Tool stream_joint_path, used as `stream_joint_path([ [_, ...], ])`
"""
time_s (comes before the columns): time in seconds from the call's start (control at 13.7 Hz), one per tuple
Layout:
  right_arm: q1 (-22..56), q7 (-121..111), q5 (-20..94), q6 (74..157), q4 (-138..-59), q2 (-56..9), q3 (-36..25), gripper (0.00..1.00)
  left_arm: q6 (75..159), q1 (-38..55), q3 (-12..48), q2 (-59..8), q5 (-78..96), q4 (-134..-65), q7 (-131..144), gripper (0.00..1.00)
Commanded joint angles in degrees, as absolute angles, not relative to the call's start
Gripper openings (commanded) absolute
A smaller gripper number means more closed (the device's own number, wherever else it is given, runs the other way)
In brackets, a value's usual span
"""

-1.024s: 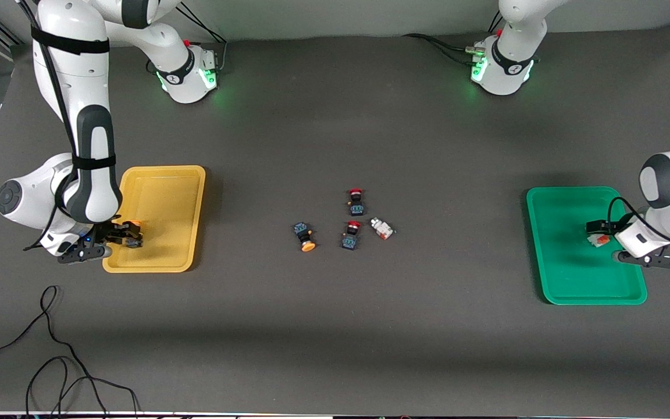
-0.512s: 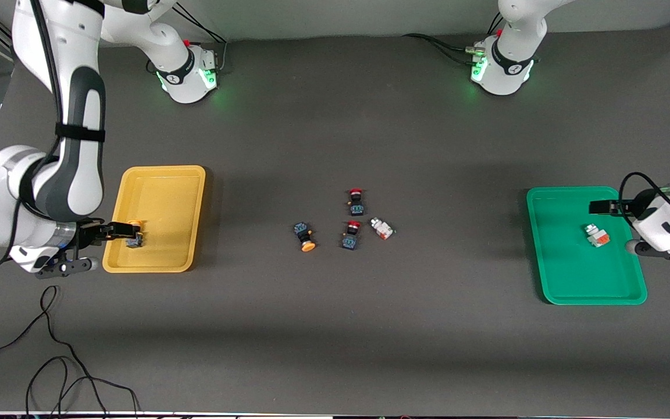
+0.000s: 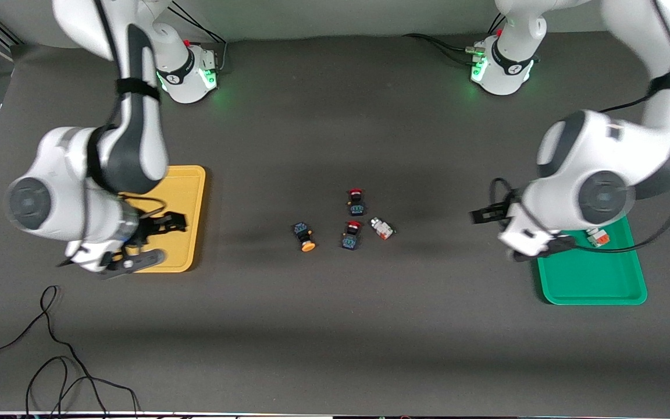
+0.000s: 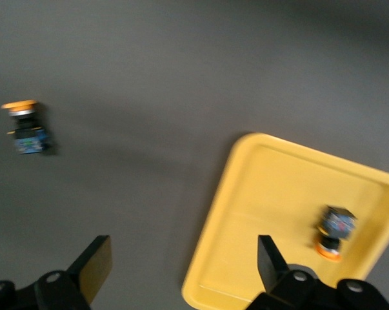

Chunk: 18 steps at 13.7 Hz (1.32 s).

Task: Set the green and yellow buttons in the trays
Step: 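Release the buttons into the trays with both grippers, then grasp a yellow button with the right gripper while the left gripper grasps white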

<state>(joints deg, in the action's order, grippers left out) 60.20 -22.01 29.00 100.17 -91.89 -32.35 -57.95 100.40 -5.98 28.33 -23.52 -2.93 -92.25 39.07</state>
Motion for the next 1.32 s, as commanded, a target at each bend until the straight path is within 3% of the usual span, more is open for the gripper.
stream_joint_path([
  [0.0, 67.56, -18.31, 31.1, 105.09, -91.32, -34.1, -58.19, 1.0, 105.88, -1.16, 27.51, -28.73, -2.2, -88.59, 48.14, 0.91],
  [0.37, 71.28, -4.94, 31.99, 112.31, -91.32, -34.8, -49.94, 1.0, 115.47, 4.91, 27.33, -34.79, -3.52, -88.86, 61.67, 0.88],
  [0.59, 71.19, -3.87, 32.17, 120.73, -96.04, -34.98, -46.51, 1.0, 120.66, 7.55, 26.99, -37.96, -4.3, -88.86, 74.31, 0.89],
  [0.8, 71.19, -3.87, 35.14, 131.89, -102.64, -36.12, -42.03, 1.0, 122.95, 10.19, 26.89, -40.95, -11.57, -89.12, 85.49, 0.88],
  [1.24, 71.11, -3.96, 42.18, 140.42, -105.02, -43.24, -38.68, 1.0, 123.66, 14.32, 25.05, -44.03, -13.36, -89.74, 86.92, 0.85],
])
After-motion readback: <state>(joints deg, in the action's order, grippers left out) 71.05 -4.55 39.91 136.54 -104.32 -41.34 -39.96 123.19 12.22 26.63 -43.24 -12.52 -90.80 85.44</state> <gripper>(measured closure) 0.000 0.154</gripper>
